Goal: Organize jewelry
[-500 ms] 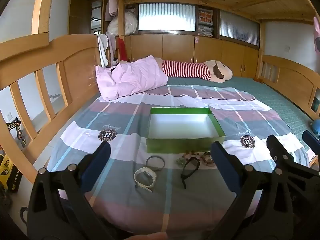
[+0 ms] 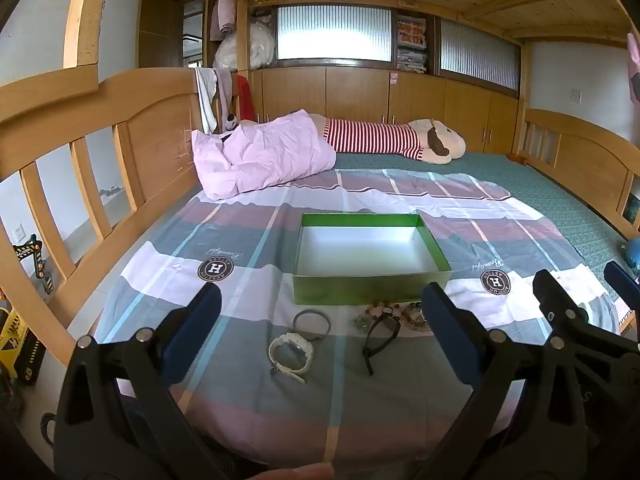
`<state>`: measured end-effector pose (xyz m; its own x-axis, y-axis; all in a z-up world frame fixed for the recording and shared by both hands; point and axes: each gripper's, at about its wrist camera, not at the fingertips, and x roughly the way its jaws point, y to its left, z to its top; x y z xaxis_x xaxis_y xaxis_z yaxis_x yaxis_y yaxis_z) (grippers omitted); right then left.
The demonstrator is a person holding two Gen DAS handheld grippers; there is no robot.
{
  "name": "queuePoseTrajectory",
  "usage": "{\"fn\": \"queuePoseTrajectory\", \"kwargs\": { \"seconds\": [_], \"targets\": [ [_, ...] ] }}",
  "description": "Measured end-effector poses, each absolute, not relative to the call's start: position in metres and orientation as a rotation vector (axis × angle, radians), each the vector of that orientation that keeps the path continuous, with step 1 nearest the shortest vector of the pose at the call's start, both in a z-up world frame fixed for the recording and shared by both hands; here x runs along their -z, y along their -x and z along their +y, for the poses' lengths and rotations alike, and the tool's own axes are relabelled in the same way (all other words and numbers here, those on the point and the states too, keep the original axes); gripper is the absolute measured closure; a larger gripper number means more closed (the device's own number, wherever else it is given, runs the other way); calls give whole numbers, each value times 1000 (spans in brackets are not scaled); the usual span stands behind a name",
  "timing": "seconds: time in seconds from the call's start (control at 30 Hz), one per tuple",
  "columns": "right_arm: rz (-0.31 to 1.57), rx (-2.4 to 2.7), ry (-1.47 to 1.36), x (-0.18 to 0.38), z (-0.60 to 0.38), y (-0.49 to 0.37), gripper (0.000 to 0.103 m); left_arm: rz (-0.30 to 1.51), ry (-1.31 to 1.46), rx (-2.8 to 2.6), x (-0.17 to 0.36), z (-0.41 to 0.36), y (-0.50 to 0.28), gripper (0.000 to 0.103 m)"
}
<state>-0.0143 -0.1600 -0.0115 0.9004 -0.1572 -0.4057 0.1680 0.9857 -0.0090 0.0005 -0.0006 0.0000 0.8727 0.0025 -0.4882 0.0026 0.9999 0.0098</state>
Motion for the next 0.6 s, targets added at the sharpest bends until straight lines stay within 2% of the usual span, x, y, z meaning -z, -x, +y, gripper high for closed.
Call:
{"fn": "queuePoseTrajectory", "kwargs": {
  "seconds": [0.6],
  "targets": [
    [423, 166, -32, 13, -161, 13, 3, 513, -12, -1, 0, -1, -1, 4]
  ]
}}
